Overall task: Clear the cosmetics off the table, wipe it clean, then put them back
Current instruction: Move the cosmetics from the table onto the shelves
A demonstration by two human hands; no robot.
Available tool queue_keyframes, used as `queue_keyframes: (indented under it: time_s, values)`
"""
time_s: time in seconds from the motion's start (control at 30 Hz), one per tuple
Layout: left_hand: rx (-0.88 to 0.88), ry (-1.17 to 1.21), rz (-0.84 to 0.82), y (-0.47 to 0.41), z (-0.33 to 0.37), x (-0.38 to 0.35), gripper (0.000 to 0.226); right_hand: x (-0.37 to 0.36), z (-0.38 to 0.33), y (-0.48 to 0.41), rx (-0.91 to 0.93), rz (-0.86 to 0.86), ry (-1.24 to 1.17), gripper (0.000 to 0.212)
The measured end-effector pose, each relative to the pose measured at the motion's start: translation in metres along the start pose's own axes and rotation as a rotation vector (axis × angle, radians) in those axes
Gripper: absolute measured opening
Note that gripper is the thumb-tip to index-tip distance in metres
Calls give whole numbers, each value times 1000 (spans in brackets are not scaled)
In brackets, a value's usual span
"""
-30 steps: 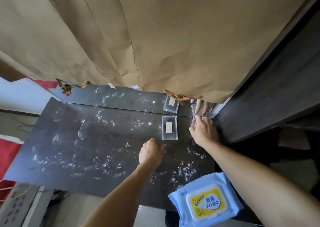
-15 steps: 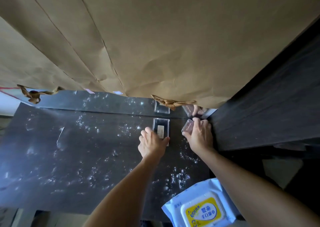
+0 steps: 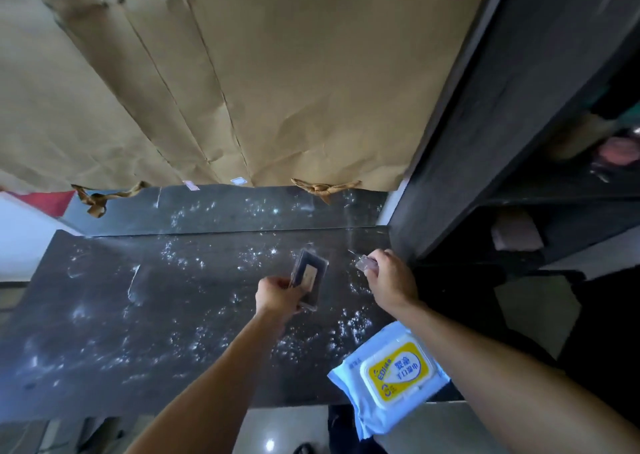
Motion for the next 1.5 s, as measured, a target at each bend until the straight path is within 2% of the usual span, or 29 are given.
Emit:
queue_keyframes:
  time_s: [0.1, 0.2, 0.3, 0.4, 0.7, 0.8, 0.9, 1.07, 1.13, 1.23, 1.27, 1.37, 1.4, 1.5]
  values:
    - [-25, 136, -93, 38, -2, -1, 14, 24, 10, 37, -34, 52, -42, 10]
    - [-59, 188, -143, 73, -1, -9, 18, 52, 30, 72, -96, 111, -66, 7]
    - [-81, 243, -182, 104, 1, -29, 13, 85, 57, 99, -165, 174, -78, 7]
    - [-88, 258, -221, 128, 4, -58, 22, 117, 90, 118, -252, 224, -89, 7]
    - [-82, 220, -383, 165, 33, -180, 20, 178, 181, 116, -385, 244, -192, 25]
    - [-14, 312, -310, 146, 43, -220, 21, 180, 205, 96, -373, 191, -238, 28]
    - [68, 448, -200, 122, 47, -247, 10, 180, 218, 65, -301, 114, -257, 33]
    - [142, 614, -38, 91, 45, -259, 13, 172, 225, 4, -166, -16, -184, 8]
    - [155, 647, 39, 84, 40, -256, 10, 166, 217, -17, -104, -72, -152, 16]
    - [164, 695, 91, 78, 30, -255, 19, 148, 196, -46, -7, -170, -76, 38]
    - [128, 616, 126, 79, 29, -250, 18, 140, 191, -55, 31, -204, 5, 44]
    - [-74, 120, 242, 94, 39, -233, 4, 114, 178, -70, 102, -331, 149, 45]
    - [-156, -46, 262, 100, 44, -231, 13, 106, 177, -73, 111, -360, 136, 43]
    - [-557, -439, 251, 125, 69, -246, 21, 103, 174, -80, 152, -327, 174, 48]
Point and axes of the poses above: each hand's wrist, its own y-axis away from the middle knuckle, its own x-axis out of the back of the hand, z = x × y, the point moved 10 cm from there along -y, towards the middle knuckle, and after that the axes turned 7 degrees about y, right-handed, at the moved point
